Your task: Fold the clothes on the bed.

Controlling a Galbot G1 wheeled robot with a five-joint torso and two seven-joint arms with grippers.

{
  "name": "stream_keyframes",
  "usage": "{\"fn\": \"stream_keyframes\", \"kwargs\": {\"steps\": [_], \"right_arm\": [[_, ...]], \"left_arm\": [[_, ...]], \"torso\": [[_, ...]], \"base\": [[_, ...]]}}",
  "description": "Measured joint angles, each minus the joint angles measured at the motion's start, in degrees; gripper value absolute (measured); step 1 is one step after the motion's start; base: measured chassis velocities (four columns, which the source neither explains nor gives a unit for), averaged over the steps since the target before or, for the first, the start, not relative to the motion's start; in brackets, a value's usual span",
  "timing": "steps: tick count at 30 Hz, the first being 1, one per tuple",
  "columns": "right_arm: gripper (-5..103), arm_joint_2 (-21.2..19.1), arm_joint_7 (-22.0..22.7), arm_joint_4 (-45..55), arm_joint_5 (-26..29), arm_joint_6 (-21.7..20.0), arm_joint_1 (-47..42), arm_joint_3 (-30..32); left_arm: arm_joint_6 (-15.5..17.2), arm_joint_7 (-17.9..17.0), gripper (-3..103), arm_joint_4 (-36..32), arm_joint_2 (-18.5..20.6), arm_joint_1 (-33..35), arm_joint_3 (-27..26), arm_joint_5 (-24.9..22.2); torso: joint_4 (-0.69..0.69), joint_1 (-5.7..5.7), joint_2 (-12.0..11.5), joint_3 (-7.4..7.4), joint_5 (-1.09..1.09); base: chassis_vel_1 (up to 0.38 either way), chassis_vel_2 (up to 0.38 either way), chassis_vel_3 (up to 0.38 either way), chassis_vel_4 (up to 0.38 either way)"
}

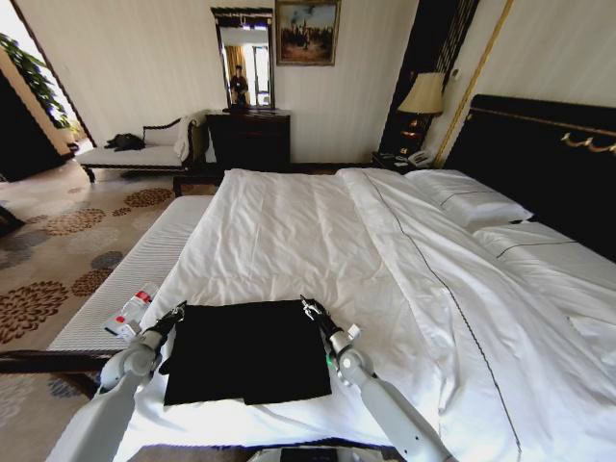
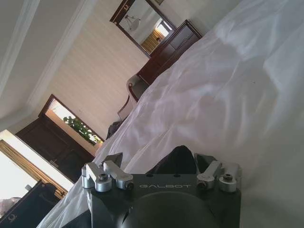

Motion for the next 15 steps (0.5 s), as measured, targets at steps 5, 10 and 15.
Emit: {"fn": "stream_keyframes", "kwargs": {"steps": [5,10,15], "right_arm": [[68,-0.1,-0.3,0.0,0.0,0.0,-0.2,0.0],[46,-0.1,-0.5,-0.1,-0.2,0.1,-0.3,0.1],[30,0.1,-0.6,-0.6,-0.6,0.2,-0.2,0.1]], "left_arm": [[0.0,0.0,1,-0.2,-0.2,0.0,0.0,0.0],[-0.1,0.0,1,-0.2,-0.2,0.0,0.0,0.0],[-0.1,0.0,1,-0.3,-0.2,0.1,-0.1,0.0]], "torso": [[0.0,0.0,0.0,0.0,0.0],[0.0,0.0,0.0,0.0,0.0],[0.0,0.0,0.0,0.0,0.0]], "base": [[0.0,0.0,0.0,0.0],[0.0,0.0,0.0,0.0],[0.0,0.0,0.0,0.0]]}}
